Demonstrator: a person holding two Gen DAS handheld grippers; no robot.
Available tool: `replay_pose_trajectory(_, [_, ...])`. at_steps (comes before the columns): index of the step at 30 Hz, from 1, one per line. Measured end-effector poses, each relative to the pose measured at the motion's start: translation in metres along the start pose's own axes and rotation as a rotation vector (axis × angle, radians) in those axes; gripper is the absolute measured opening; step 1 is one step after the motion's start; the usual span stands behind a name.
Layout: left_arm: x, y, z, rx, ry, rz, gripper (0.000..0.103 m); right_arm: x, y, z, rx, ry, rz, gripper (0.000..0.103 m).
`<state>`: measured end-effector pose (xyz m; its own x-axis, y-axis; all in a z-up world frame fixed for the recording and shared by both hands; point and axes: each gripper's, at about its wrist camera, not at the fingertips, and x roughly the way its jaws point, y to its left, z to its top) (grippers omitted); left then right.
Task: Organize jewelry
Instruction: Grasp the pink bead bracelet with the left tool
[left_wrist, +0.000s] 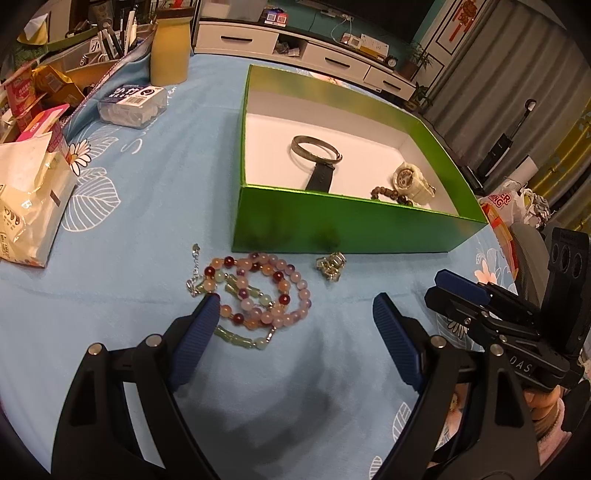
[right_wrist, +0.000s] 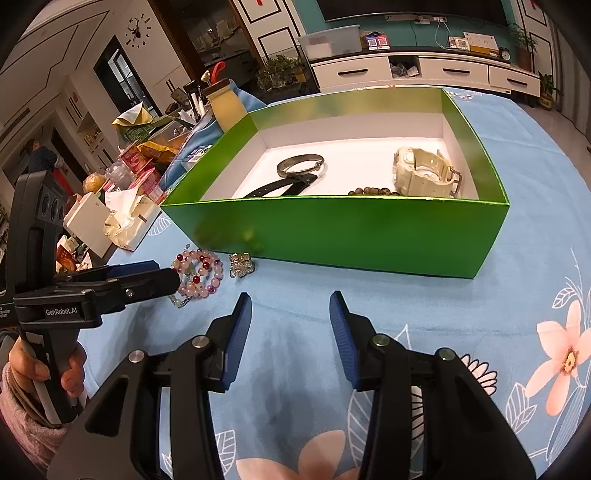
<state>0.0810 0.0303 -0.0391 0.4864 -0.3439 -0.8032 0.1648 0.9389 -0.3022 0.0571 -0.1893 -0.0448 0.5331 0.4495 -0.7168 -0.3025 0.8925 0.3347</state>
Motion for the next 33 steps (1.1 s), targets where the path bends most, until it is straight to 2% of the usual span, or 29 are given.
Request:
replay_pose_trajectory(5, [0.0,0.004,-0.001,0.013,-0.01,0.004,0.084,0.004,0.002,0.001,-0.016,0.002,-0.009,0.045])
replay_pose_trajectory(17, [0.004,0.005,0.001,0.092,-0.045,0.061,0.055,0.037,0.026,0.01,-0.099,0.048,0.021,0.045])
replay_pose_trajectory(19, [0.006,0.006,0.001,0.101,-0.048,0.071,0.053,0.041,0.031,0.013,-0.11,0.048,0.028,0.045])
replay_pose_trajectory(20, [0.007,0.007,0.002,0.103,-0.046,0.073,0.049,0.043,0.033,0.015,-0.113,0.046,0.03,0.045])
replay_pose_trajectory(21, [0.009,0.008,0.002,0.106,-0.041,0.075,0.04,0.045,0.034,0.016,-0.115,0.043,0.03,0.045])
replay_pose_trajectory(24, [0.016,0.008,0.002,0.122,-0.026,0.084,0.029,0.052,0.038,0.021,-0.117,0.036,0.027,0.045])
replay_pose_trajectory(29, [0.022,0.012,0.004,0.118,-0.015,0.096,0.028,0.066,0.045,0.025,-0.117,0.043,0.027,0.044])
replay_pose_trajectory(33, [0.027,0.016,0.005,0.118,-0.008,0.115,0.02,0.073,0.052,0.023,-0.139,0.046,0.022,0.044])
